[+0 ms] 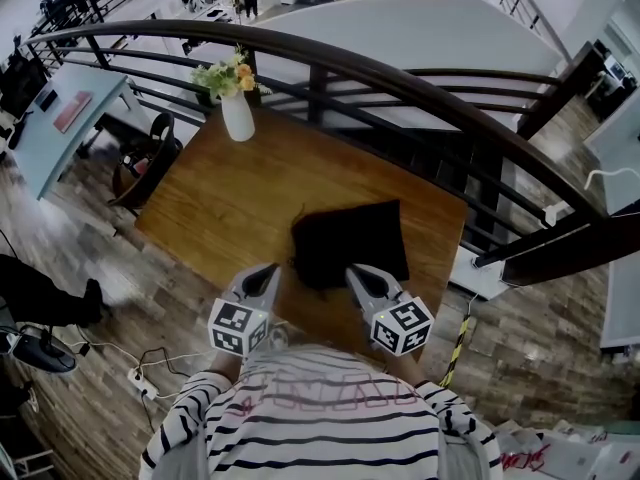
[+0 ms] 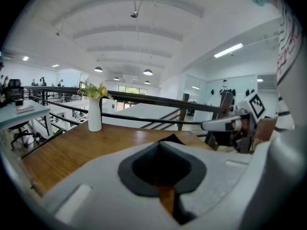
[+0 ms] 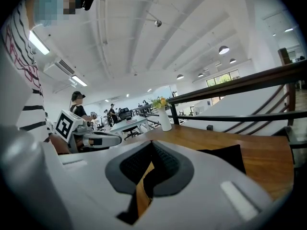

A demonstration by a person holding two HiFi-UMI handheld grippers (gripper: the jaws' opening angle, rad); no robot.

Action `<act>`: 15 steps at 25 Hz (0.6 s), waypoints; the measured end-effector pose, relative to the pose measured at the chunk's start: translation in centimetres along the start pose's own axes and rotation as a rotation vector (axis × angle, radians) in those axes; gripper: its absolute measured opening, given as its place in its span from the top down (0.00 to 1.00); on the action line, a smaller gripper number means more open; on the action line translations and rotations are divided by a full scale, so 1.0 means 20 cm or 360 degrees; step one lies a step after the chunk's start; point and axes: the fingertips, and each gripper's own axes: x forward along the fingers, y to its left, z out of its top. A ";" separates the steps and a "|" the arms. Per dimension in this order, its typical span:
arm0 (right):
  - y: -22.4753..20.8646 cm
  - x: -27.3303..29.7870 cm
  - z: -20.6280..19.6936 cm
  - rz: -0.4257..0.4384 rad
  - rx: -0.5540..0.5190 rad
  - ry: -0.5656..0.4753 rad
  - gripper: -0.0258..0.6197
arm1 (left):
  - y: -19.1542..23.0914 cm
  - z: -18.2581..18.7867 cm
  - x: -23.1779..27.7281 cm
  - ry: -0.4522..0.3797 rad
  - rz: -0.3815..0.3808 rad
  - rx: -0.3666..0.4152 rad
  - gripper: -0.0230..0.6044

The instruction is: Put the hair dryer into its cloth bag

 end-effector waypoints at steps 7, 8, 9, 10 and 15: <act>-0.02 0.03 -0.02 0.0010 -0.0007 0.0029 0.96 | -0.01 -0.01 0.03 0.0015 -0.0030 -0.0008 0.96; -0.02 0.03 -0.02 0.0011 -0.0009 0.0033 0.96 | -0.01 -0.01 0.04 0.0019 -0.0030 -0.0010 0.96; -0.02 0.04 -0.02 0.0012 -0.0010 0.0036 0.96 | 0.00 -0.02 0.04 0.0023 -0.0029 -0.0012 0.96; -0.02 0.05 -0.02 0.0013 -0.0011 0.0039 0.96 | 0.01 -0.02 0.05 0.0026 -0.0027 -0.0014 0.96; -0.05 0.08 -0.01 0.0014 -0.0014 0.0045 0.96 | 0.02 -0.02 0.08 0.0032 -0.0032 -0.0020 0.96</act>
